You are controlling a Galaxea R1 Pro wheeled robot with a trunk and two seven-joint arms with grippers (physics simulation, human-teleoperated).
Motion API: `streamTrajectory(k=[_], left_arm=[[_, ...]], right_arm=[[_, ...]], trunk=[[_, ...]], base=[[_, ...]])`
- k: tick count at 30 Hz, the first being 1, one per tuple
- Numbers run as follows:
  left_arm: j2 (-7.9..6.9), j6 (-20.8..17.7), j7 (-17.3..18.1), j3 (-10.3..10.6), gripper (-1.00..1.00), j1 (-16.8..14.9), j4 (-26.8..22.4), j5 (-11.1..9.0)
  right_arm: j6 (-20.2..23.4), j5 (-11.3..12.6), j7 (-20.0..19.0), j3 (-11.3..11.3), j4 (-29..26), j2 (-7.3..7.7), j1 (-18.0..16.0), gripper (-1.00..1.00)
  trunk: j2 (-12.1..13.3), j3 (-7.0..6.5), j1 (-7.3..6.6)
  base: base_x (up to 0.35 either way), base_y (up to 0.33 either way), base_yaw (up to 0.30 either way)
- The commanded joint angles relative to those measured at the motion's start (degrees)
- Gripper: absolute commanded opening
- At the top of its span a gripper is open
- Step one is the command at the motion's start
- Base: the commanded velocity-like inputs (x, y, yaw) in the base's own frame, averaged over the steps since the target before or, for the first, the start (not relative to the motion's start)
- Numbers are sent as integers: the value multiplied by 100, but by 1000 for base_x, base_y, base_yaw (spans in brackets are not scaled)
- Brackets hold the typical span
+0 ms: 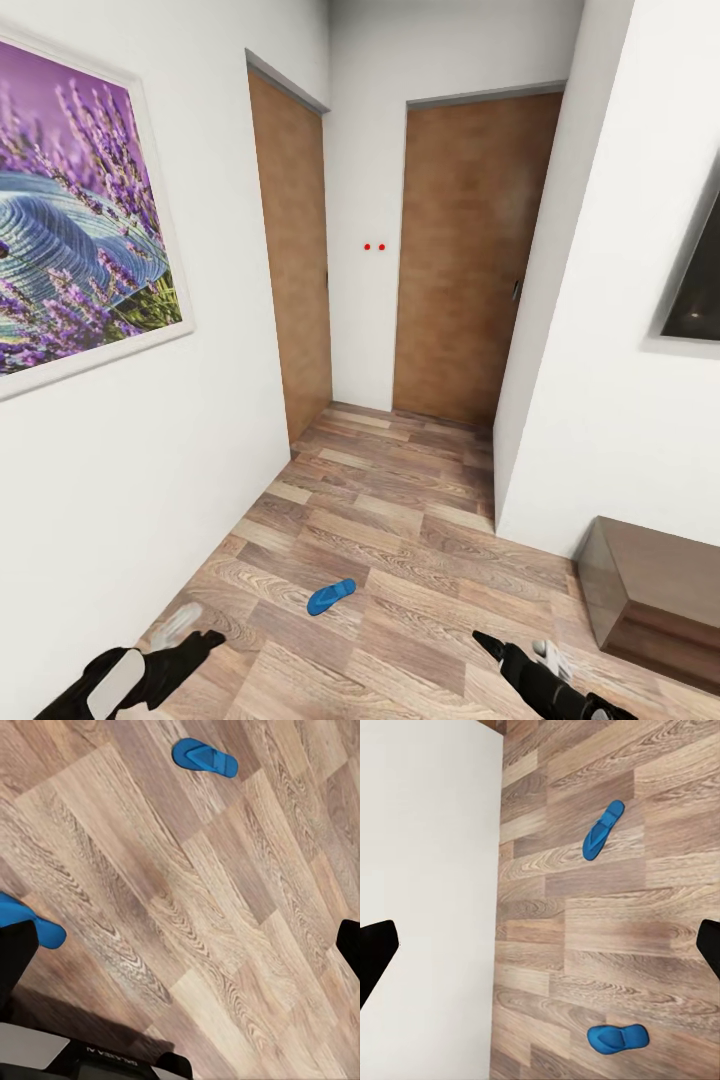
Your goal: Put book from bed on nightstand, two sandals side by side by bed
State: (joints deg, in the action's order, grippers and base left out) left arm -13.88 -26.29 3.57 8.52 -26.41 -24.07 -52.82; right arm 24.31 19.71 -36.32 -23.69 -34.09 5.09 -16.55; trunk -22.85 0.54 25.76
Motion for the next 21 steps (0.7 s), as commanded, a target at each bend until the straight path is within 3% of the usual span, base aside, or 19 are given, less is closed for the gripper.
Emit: streamTrajectory(k=[1, 21], left_arm=[[-15, -10, 13, 19, 100, -3, 5, -5], [-86, -7, 13, 0, 100, -5, 43, 1]], right_arm=[[47, 37, -14, -17, 2, -1, -4, 100], [-2, 36, -26, -78, 25, -176, -6, 100]], trunk=[[-7, 6, 3], [-7, 6, 3]], base=[[0, 0, 0], [0, 0, 0]])
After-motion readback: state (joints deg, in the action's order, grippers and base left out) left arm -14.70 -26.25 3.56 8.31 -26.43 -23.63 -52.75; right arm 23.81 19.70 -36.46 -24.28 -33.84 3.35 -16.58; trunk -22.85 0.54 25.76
